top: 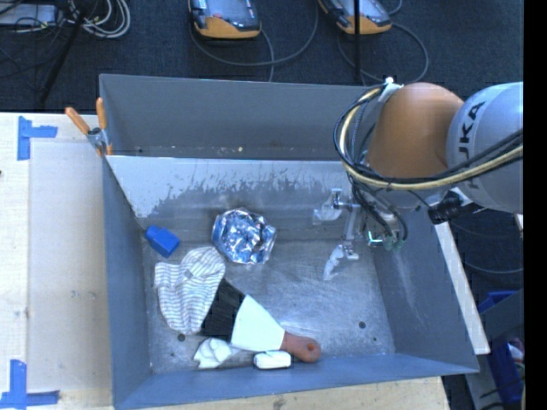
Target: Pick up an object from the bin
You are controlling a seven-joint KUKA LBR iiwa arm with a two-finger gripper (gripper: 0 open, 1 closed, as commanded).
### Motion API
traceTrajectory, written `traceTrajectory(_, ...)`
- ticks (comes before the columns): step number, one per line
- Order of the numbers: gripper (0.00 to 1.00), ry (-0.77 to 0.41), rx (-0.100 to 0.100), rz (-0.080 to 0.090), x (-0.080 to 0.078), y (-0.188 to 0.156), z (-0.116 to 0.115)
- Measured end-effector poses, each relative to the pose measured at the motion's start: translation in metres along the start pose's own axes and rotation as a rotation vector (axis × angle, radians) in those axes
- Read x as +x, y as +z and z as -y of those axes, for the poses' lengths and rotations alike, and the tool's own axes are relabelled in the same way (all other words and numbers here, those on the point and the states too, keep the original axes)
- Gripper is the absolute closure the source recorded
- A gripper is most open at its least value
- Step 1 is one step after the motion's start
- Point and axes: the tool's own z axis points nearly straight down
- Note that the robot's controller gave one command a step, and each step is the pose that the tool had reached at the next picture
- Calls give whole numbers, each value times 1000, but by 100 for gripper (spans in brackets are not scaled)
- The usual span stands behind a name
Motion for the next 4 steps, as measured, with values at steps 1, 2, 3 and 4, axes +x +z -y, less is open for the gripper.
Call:
traceTrajectory(1, 0, -1, 0, 7, -2, -5, 0)
traceTrajectory(2, 0, 66, 1, 10, -9, 4, -12)
traceTrajectory(3, 0, 82, 0, 7, -14, 18, -41)
traceTrajectory(4, 100, -356, 1, 8, -12, 75, -137)
